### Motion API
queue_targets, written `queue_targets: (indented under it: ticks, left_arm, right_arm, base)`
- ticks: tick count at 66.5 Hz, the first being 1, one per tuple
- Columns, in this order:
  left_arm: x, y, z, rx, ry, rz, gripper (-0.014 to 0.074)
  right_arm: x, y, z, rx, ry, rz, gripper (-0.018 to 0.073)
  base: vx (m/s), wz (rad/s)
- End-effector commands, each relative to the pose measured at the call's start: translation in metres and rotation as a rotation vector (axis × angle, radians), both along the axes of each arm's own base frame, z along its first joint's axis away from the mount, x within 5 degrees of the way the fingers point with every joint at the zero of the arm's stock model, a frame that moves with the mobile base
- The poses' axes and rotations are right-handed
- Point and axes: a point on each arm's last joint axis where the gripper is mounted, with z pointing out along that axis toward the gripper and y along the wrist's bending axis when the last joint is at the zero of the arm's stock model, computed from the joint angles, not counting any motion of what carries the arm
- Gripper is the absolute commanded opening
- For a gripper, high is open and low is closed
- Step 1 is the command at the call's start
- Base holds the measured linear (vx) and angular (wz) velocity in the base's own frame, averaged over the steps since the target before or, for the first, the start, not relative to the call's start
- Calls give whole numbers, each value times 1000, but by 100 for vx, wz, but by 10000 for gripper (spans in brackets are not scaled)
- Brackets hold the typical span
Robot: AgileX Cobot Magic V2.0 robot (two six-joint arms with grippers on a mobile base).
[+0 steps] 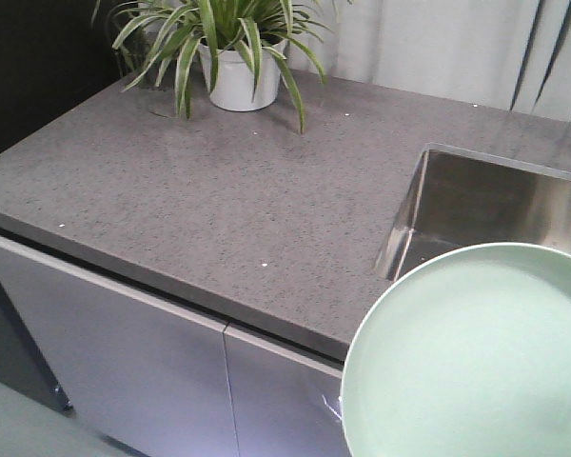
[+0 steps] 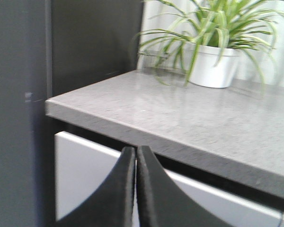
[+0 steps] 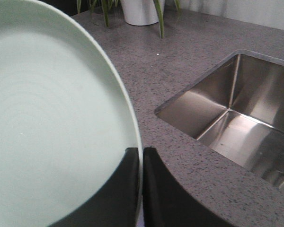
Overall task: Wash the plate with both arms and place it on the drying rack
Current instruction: 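Hold the plate in the right gripper while approaching the sink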
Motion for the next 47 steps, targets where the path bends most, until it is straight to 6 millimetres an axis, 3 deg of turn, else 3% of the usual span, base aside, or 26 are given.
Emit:
queue_targets:
  ticks: [1, 47]
  left_arm:
    - [-1, -1, 3, -6, -75, -10, -6]
    - [-1, -1, 3, -6, -75, -10, -6]
  right_arm:
    - [2, -1, 14, 32, -86, -19, -5]
    - [2, -1, 14, 31, -86, -19, -5]
  base:
    - [10, -38]
    - [9, -35]
